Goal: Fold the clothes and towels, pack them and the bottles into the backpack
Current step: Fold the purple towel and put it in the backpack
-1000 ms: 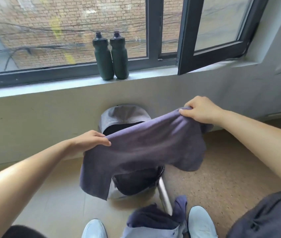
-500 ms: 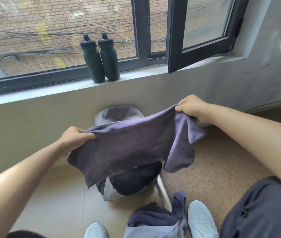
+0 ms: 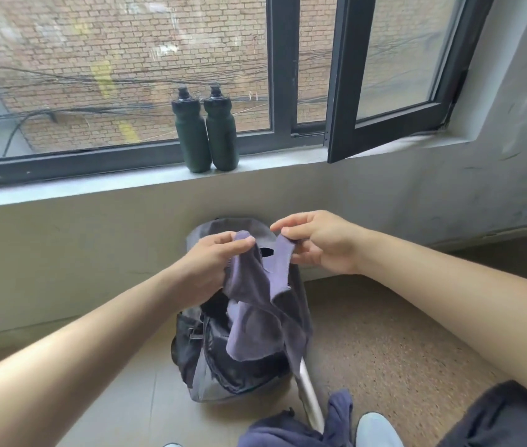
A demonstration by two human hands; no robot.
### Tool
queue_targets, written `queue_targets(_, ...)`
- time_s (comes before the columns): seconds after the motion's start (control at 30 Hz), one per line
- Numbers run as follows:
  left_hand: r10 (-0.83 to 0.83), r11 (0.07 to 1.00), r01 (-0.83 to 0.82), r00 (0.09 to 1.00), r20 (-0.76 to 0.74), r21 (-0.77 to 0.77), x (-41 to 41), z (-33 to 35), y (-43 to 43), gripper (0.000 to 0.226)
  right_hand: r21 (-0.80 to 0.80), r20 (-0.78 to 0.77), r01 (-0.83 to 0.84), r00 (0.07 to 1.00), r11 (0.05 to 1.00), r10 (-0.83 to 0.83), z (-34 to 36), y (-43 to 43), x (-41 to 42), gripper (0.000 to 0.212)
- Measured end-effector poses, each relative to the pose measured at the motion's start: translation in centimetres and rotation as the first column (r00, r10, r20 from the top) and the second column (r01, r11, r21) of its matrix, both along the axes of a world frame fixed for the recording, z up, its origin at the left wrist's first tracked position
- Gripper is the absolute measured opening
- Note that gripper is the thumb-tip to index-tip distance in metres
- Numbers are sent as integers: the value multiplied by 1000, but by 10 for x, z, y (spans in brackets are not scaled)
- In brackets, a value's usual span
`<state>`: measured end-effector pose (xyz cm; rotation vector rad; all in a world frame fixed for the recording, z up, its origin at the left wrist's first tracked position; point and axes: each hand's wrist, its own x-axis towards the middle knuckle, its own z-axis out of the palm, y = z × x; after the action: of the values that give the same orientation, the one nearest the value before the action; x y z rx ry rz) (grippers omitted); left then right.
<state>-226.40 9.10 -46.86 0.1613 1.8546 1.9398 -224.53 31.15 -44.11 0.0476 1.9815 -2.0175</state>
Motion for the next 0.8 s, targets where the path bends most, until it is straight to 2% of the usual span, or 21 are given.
queue_targets(0.13, 22, 997, -20, 1000, -19, 74, 6, 7, 12, 22, -78, 5, -23, 1000, 997, 23, 6, -8, 5, 36)
queue_targets(0.27, -67, 987, 71, 997, -35, 145, 6, 11, 9, 38, -70, -73, 6, 997, 998, -11, 4, -9, 7, 54)
queue_targets(0.33, -84, 983, 91, 995, -49, 162, 5, 13, 6, 43, -19, -167, 46, 985, 999, -49, 1, -9, 6, 51)
queue_targets(0.47, -73, 981, 83, 995, -61, 178, 7, 10, 6, 33, 222, -426, 165, 903, 961, -57, -4, -9, 7, 29)
queue_targets(0.53, -135, 969, 152, 986, -101, 192, 9, 10, 5, 44, 243, -499, 232, 863, 942, -84, -4, -12, 8, 21)
queue_targets(0.6, -188, 948, 218, 972, -141, 232, 10, 12, 4, 58, 216, -522, 284, 842, 934, -135, -2, -13, 9, 20)
queue_targets(0.67, -185, 935, 225, 969, -166, 274, 11, 12, 5, 62, 174, -503, 307, 844, 936, -184, 2, -13, 10, 21)
queue_targets(0.8, -42, 965, 88, 982, -184, 248, 14, 11, 11, 46, 169, -477, 308, 857, 936, -196, 3, -15, 14, 20)
